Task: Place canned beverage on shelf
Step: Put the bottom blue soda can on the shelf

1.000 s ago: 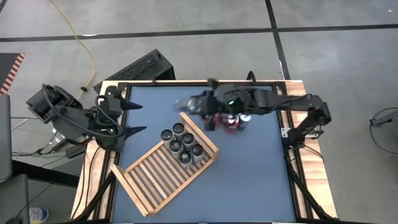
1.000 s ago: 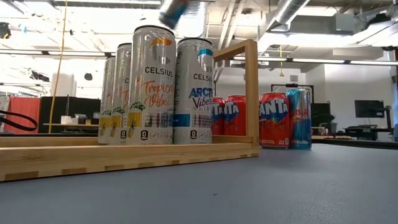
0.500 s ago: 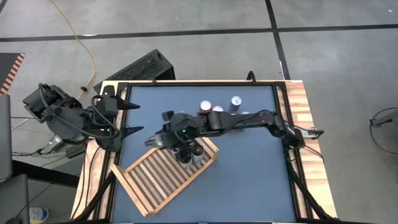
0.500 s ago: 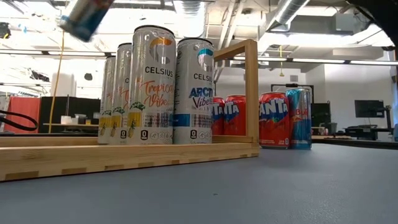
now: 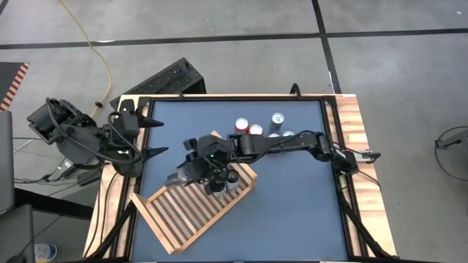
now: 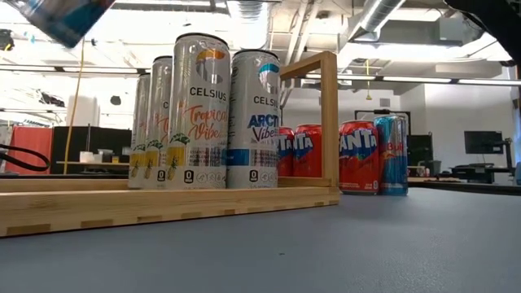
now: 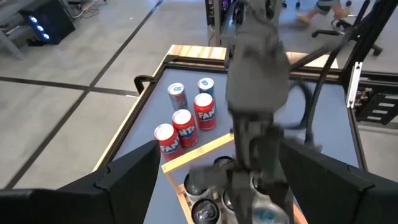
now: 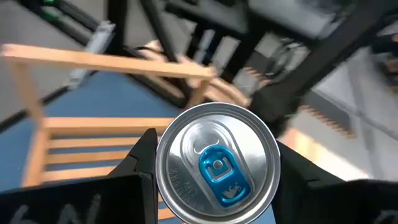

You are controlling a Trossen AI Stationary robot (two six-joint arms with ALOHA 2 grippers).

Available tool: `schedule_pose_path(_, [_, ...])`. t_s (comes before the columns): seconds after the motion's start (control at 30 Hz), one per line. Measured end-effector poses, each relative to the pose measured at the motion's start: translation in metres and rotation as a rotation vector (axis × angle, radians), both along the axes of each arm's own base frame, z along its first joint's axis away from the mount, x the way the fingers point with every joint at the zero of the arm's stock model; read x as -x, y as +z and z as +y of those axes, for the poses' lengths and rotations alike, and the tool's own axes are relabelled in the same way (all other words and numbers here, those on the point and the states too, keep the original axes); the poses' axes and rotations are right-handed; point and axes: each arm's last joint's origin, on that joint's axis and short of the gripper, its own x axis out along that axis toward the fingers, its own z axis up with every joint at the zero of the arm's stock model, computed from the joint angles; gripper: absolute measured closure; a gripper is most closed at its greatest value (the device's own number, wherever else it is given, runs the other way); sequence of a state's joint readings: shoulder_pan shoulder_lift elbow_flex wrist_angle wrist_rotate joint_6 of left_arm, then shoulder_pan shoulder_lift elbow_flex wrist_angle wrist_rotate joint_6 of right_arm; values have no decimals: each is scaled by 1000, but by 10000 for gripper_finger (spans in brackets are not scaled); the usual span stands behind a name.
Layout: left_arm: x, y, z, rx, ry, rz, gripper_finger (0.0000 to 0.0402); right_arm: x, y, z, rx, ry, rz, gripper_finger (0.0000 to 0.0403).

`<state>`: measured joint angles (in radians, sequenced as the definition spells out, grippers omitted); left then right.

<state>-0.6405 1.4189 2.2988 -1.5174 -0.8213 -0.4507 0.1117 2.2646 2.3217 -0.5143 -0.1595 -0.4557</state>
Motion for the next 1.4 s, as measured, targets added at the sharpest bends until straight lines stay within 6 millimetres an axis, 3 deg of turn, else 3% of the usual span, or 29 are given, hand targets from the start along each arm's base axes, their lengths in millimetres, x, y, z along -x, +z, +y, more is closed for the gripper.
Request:
schedule_pose_path(0.17, [0, 0, 0, 2, 1, 2, 87, -10, -31, 1, -27, 24, 98, 228])
schedule_pose_path(0.6, [1, -1, 1, 2, 10, 10, 87, -4, -28, 9, -29, 41, 164, 228])
schedule_pose_path(0.83, [-9, -7, -7, 46, 20, 37, 87, -2, -32, 11, 3, 21, 195, 228])
schedule_pose_path(1.03, [-22, -27, -19, 92, 56, 109, 87, 14, -14, 7, 47, -33, 234, 228])
schedule_pose_path(1.2, [3, -50, -24, 239, 43, 140, 87, 26, 9, 3, 52, -40, 198, 228])
schedule_pose_path(1.4, [20, -87, -35, 251, 82, 16, 87, 27, 14, 4, 50, -33, 177, 228])
